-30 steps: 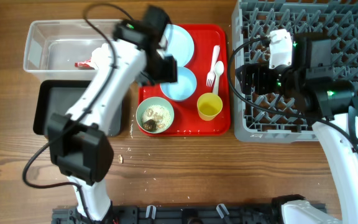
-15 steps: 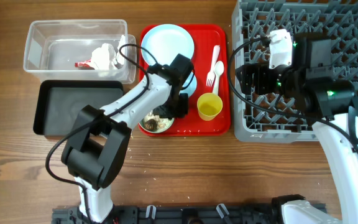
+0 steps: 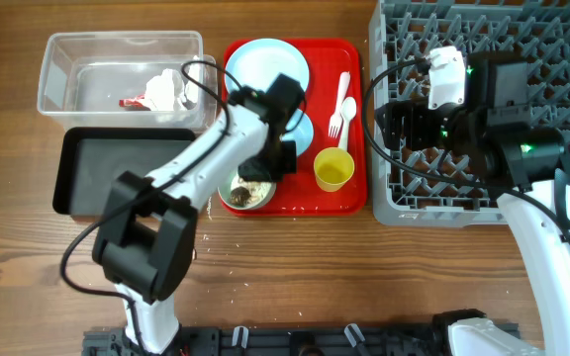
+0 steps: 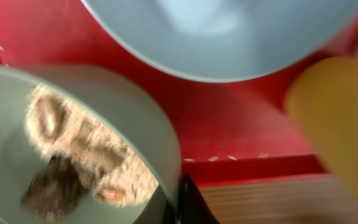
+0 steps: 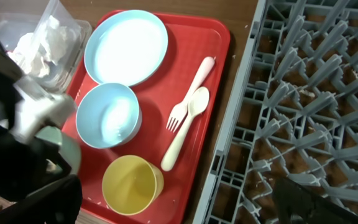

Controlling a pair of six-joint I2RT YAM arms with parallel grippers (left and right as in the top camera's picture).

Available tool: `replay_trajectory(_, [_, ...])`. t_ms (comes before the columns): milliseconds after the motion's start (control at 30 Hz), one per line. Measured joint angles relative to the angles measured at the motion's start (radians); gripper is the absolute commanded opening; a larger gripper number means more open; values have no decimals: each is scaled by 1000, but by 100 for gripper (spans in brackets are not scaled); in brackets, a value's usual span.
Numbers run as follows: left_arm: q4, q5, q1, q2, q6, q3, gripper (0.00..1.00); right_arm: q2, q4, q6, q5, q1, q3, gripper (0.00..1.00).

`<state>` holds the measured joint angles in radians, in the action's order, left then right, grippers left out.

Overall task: Sort waste into correct bins and load items into the dishwasher rack
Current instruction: 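Grasp the green rice bowl with the left gripper and lift it, then tip the green bowl over the black tray to dump the rice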

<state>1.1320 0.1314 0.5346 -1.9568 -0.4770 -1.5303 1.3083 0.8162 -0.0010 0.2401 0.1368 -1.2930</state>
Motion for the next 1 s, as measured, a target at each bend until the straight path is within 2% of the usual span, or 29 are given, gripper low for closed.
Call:
replay_trajectory(133, [40, 49, -82, 84, 2, -76, 4, 0, -16, 0, 0, 0, 0, 99])
replay_trajectory(267, [112, 120, -243, 162, 70, -95, 4, 0, -27, 0, 0, 0, 0, 99])
replay_trajectory(400, [123, 256, -439, 158, 220, -69, 4, 0, -31, 0, 0, 0, 0, 100])
replay_trajectory(600, [90, 625, -725, 156, 576, 116, 4, 0, -32, 0, 0, 0, 0, 99])
replay_trajectory(667, [61, 720, -797, 153, 651, 169, 4, 0, -32, 0, 0, 0, 0, 100])
replay_trajectory(900, [-73, 974, -1037, 141, 729, 288, 4, 0, -32, 0, 0, 0, 0, 100])
replay_trajectory(1000, [-83, 1075, -1087, 141, 734, 292, 4, 0, -32, 0, 0, 0, 0, 100])
